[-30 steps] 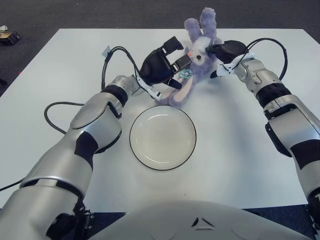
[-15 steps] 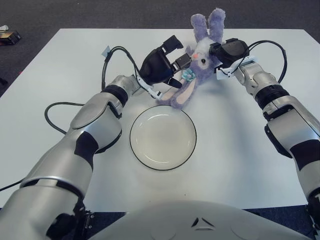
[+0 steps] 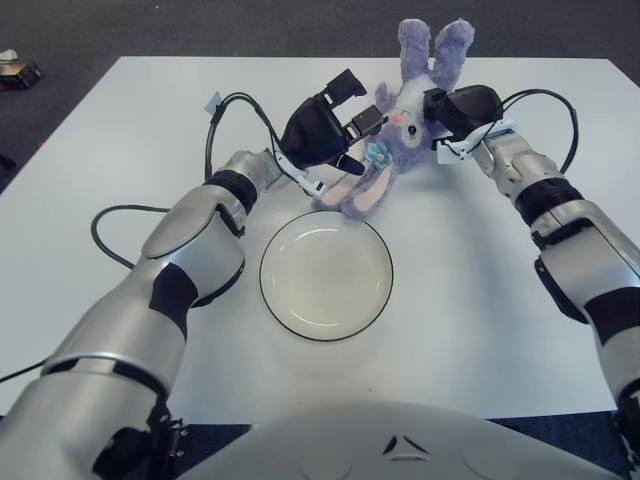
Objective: Put the doll into the plate.
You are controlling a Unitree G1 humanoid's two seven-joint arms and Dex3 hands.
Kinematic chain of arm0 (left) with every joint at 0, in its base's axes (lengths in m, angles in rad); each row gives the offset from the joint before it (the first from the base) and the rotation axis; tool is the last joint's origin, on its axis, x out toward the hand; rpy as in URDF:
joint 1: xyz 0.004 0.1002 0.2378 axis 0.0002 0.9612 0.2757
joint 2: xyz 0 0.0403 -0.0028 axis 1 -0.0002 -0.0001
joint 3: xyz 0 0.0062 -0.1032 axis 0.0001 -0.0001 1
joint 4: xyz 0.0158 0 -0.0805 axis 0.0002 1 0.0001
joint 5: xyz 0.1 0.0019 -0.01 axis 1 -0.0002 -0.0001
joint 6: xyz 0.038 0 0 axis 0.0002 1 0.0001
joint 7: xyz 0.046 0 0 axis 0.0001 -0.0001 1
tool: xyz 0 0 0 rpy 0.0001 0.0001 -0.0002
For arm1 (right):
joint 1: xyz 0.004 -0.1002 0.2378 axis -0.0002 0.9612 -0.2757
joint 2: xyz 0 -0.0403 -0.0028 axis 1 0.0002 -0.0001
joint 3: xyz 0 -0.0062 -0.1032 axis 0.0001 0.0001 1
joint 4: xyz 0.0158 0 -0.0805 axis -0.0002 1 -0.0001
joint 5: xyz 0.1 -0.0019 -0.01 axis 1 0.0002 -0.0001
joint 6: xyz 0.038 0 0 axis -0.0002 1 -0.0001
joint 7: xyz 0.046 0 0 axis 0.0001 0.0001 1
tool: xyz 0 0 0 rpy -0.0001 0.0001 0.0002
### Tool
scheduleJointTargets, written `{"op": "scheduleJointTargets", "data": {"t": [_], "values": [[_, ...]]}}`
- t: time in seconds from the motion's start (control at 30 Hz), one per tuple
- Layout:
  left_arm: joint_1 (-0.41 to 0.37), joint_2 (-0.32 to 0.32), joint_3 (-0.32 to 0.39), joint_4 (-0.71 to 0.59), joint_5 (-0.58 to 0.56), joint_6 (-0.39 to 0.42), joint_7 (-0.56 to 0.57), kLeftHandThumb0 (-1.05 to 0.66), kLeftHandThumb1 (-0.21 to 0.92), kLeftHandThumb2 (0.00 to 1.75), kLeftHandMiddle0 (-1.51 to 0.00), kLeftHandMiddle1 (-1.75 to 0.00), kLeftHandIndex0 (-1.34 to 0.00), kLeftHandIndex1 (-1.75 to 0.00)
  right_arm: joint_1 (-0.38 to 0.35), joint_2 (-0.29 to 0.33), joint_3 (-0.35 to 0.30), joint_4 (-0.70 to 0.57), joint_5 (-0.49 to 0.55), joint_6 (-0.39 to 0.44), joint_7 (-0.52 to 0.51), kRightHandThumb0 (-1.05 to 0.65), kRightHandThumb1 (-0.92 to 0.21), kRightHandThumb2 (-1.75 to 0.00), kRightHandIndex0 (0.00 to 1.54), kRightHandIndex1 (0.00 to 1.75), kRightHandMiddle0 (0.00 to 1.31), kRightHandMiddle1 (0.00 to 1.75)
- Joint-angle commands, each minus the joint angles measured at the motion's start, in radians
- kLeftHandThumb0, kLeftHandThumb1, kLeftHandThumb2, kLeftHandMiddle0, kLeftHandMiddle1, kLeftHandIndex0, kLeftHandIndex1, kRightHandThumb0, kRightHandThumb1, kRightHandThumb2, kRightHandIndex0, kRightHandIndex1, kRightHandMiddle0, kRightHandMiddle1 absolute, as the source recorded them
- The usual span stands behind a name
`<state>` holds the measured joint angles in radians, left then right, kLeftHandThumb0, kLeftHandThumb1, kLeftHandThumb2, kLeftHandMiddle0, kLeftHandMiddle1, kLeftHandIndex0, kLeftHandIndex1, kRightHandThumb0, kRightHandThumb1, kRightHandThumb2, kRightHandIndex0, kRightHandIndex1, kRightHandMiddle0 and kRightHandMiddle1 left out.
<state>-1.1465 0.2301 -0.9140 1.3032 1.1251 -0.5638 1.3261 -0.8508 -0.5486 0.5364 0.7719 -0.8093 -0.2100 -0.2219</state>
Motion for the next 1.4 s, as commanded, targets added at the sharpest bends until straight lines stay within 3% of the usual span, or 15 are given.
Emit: {"op": "scheduleJointTargets", "data": {"t": [0.0, 0.07, 0.2, 0.3, 0.5, 0.6, 1.07, 1.37], "values": [[-0.002, 0.001, 0.007, -0.002, -0.009, 0.004, -0.007, -0.34, 0.92, 0.48, -0.12, -1.24, -0.22, -1.71, 0.040, -0.020, -0.033, -0.075, 0.013, 0.032, 0.042, 0.00, -0.32, -1.22, 0.70, 1.55, 0.47, 1.66], [-0.002, 0.001, 0.008, -0.002, -0.009, 0.004, -0.007, -0.34, 0.92, 0.48, -0.12, -1.24, -0.22, -1.70, 0.049, -0.020, -0.042, -0.095, 0.010, 0.041, 0.054, 0.00, -0.30, -1.26, 0.70, 1.58, 0.46, 1.67], [-0.003, 0.000, 0.016, -0.001, -0.014, 0.006, 0.009, -0.34, 0.92, 0.48, -0.13, -1.23, -0.22, -1.70, 0.215, -0.081, -0.151, -0.476, 0.069, 0.201, 0.278, 0.00, -0.27, -1.34, 0.67, 1.67, 0.46, 1.72], [-0.003, -0.001, 0.021, -0.001, -0.017, 0.005, 0.017, -0.34, 0.92, 0.48, -0.14, -1.23, -0.22, -1.70, 0.254, -0.093, -0.181, -0.581, 0.064, 0.246, 0.342, 0.00, -0.26, -1.38, 0.65, 1.71, 0.46, 1.74], [-0.002, -0.002, 0.024, -0.001, -0.017, 0.005, 0.019, -0.34, 0.92, 0.48, -0.15, -1.22, -0.22, -1.70, 0.286, -0.087, -0.207, -0.655, 0.046, 0.288, 0.397, 0.00, -0.25, -1.39, 0.64, 1.73, 0.45, 1.75], [-0.001, -0.007, 0.030, -0.001, -0.020, 0.010, 0.046, -0.34, 0.92, 0.48, -0.16, -1.21, -0.22, -1.70, 0.369, -0.102, -0.264, -0.776, 0.080, 0.311, 0.436, 0.00, -0.27, -1.37, 0.63, 1.73, 0.44, 1.75], [-0.004, -0.011, 0.047, 0.006, -0.039, -0.014, 0.047, -0.34, 0.92, 0.49, -0.18, -1.21, -0.22, -1.71, 0.565, -0.103, -0.417, -1.053, 0.146, 0.348, 0.521, 0.00, -0.30, -1.33, 0.60, 1.73, 0.42, 1.75], [-0.004, -0.011, 0.052, 0.007, -0.041, -0.017, 0.043, -0.34, 0.92, 0.49, -0.19, -1.21, -0.22, -1.71, 0.588, -0.090, -0.436, -1.103, 0.137, 0.373, 0.554, 0.00, -0.31, -1.33, 0.60, 1.73, 0.42, 1.75]]}}
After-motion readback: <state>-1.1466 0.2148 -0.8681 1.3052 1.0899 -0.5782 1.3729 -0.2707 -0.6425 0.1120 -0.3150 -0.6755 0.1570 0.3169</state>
